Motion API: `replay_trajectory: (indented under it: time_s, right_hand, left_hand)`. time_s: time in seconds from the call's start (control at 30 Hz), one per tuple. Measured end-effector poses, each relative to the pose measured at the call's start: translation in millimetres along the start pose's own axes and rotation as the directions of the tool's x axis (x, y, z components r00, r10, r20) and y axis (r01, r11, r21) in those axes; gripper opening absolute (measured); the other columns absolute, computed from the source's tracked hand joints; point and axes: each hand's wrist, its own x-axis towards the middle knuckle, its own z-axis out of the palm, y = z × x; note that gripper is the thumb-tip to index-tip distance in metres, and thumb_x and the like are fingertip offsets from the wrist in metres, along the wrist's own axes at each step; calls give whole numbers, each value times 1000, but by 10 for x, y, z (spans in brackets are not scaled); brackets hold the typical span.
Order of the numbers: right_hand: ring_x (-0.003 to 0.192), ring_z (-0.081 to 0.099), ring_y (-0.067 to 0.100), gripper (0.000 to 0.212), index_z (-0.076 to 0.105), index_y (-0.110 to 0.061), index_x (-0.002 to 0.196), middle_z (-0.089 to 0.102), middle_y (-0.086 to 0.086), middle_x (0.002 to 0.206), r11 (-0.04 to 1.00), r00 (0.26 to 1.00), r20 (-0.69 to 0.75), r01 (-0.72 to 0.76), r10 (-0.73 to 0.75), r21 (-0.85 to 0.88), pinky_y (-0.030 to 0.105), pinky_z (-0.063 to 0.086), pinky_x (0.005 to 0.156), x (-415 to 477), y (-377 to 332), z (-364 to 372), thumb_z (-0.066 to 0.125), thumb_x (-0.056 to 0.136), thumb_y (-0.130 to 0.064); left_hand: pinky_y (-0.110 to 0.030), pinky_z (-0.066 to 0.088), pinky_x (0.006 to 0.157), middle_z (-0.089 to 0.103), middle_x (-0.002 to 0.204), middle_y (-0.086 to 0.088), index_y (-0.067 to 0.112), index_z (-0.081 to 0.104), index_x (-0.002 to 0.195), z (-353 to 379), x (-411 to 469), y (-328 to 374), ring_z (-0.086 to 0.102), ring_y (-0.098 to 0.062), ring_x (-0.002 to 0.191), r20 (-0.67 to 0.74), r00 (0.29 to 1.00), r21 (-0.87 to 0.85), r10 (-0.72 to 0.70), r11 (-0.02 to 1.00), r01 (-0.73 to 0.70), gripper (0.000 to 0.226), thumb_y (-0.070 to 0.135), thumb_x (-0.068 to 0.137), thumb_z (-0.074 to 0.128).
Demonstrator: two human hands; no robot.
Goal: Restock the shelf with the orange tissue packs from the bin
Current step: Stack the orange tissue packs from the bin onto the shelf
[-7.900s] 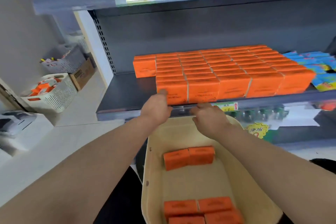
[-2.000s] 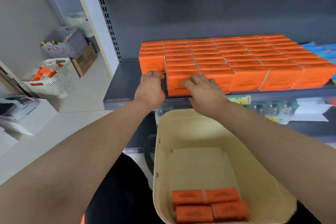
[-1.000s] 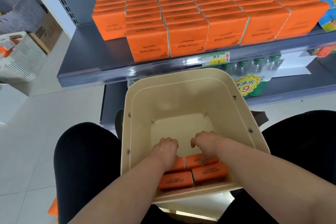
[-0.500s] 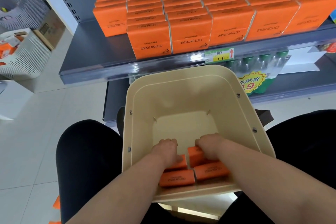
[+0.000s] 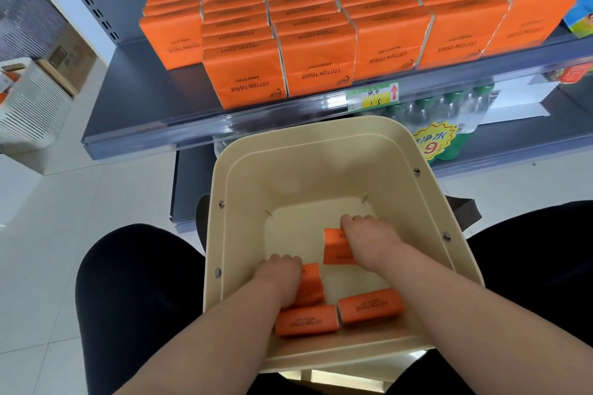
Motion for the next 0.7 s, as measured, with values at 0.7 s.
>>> replay_trajectory:
  time_s: [0.7]
  right_hand:
    - [118,49,25,52,40,-20,132,53,3,128,997,857,-514,-65,35,-41,39,38,94,-532,-45,-1123,50,83,-7]
  left_hand:
    - [-36,45,71,58,112,-8,15,47,114,-1391,-954,-419,57,-28,101,-671,735,-161,-101,987,-11,34,27,84,54]
